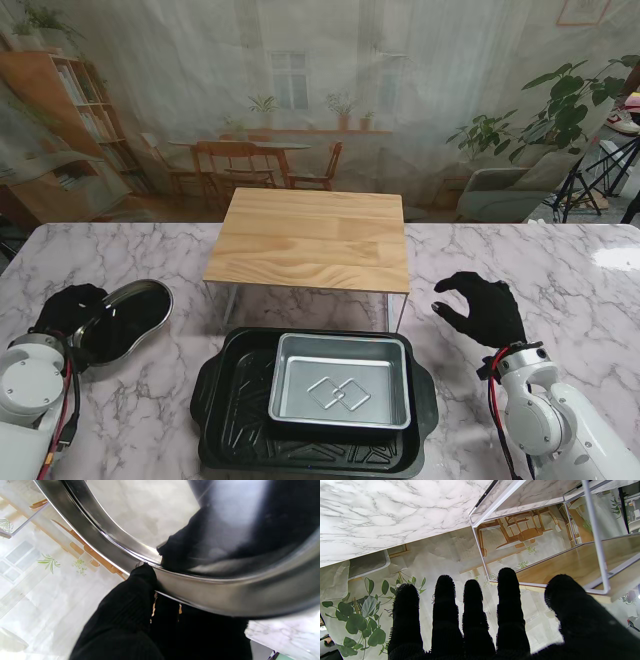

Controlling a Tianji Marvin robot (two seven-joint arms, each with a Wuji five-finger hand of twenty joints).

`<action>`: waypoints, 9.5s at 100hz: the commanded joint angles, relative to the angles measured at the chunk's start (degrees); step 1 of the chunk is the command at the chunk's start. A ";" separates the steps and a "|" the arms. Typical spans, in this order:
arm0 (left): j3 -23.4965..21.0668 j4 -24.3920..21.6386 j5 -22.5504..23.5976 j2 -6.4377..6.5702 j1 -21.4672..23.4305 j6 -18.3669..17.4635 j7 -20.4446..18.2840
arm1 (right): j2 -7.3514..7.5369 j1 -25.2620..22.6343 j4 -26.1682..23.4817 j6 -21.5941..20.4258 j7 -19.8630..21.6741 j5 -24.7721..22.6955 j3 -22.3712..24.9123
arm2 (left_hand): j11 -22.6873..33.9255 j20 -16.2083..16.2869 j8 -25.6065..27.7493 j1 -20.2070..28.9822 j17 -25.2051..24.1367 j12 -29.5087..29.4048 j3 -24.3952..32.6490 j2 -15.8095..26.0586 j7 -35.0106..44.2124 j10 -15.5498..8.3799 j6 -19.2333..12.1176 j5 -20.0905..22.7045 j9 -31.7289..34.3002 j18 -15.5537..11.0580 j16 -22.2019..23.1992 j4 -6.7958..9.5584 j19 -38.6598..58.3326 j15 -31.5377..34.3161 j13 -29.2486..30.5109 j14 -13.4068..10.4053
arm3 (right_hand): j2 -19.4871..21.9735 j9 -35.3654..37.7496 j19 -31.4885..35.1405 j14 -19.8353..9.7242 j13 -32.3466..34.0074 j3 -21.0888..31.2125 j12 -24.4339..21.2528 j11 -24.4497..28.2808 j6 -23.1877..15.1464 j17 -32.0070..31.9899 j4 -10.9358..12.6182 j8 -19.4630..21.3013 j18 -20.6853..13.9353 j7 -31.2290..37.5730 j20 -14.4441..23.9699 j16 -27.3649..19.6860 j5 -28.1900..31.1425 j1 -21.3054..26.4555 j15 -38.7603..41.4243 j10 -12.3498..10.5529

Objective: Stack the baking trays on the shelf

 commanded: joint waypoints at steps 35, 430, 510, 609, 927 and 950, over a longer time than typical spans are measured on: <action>-3.96 -6.49 -0.92 1.70 -3.13 -3.83 -7.05 | -0.33 -0.29 0.27 -0.43 -0.87 0.20 0.49 | 0.61 -0.52 3.88 4.91 1.19 1.10 9.01 5.65 12.67 0.35 -3.73 9.98 0.66 -1.96 1.02 1.70 3.74 1.65 1.18 3.57 | 1.54 -0.78 -0.32 -0.51 -0.82 -0.06 0.18 1.03 -0.07 -0.13 1.13 0.51 -0.01 -0.08 -0.17 -0.24 -1.94 1.01 -1.31 -0.07; 46.36 -31.18 -7.29 0.81 -8.14 10.64 -12.29 | -0.98 -1.94 -0.47 -2.00 -1.08 3.13 3.33 | 2.22 -1.53 3.86 4.91 2.09 -0.79 10.38 5.80 11.50 1.92 -2.01 7.91 -1.32 -1.60 -0.24 1.69 3.71 2.12 0.94 3.75 | 2.06 -1.85 -2.03 -0.75 -2.27 -1.47 0.11 0.57 0.01 -1.51 1.17 0.53 -0.30 -0.67 0.36 -0.31 -2.86 1.70 -1.91 -0.22; 51.71 -22.84 -6.88 -1.46 -11.80 12.59 -6.40 | -0.90 -1.49 0.25 -2.36 -0.85 3.16 3.13 | 1.83 -1.82 2.80 4.91 -0.83 -1.33 8.99 7.29 11.15 0.08 -2.58 5.99 -3.64 -2.98 -1.23 1.52 1.32 0.36 -1.98 2.95 | 2.06 -1.81 -2.10 -0.77 -2.38 -1.65 0.10 0.59 -0.03 -1.59 1.11 0.55 -0.34 -0.65 0.35 -0.32 -2.95 1.28 -1.97 -0.20; 50.11 -23.88 -9.44 0.89 -10.06 10.31 -14.28 | -0.74 -1.49 0.51 -2.74 -0.70 2.59 3.42 | -8.71 1.88 -9.55 -1.67 -25.07 -27.67 -16.06 14.55 -19.00 2.70 1.62 -15.54 -28.26 0.62 -2.97 8.32 -16.78 -11.37 -28.28 5.57 | 1.94 -1.88 -2.44 -0.93 -2.54 -1.87 0.08 0.34 -0.18 -1.87 1.06 0.48 -0.54 -0.82 0.46 -0.31 -3.11 1.40 -2.14 -0.37; 10.52 -34.46 -2.55 2.06 22.55 5.40 -12.74 | 1.17 -8.36 -9.48 12.82 6.13 -8.45 2.90 | -27.11 0.81 -24.38 -19.30 -30.71 -38.85 -21.10 5.88 -35.59 11.59 15.32 -33.87 -36.05 -4.30 -5.41 5.64 -21.16 -13.84 -35.63 6.10 | -7.82 -13.69 3.22 4.59 -8.61 -6.51 0.60 0.31 14.04 0.75 -0.92 -0.59 -8.92 -14.02 1.78 -1.54 -12.41 -13.59 -1.69 4.07; 14.51 -34.00 -1.83 1.96 20.69 7.68 -11.62 | 1.57 -9.47 -11.36 15.35 8.99 -10.39 2.81 | -28.31 0.42 -24.71 -12.92 -30.91 -41.02 -18.77 5.83 -34.69 12.20 16.14 -34.44 -40.38 -5.46 -6.23 6.97 -21.89 -14.79 -36.93 4.96 | -11.44 -16.18 0.09 5.40 -9.82 -2.46 -0.13 0.27 15.61 0.62 2.78 0.30 -8.08 -17.30 -0.29 -4.65 -16.53 -1.72 -5.66 3.97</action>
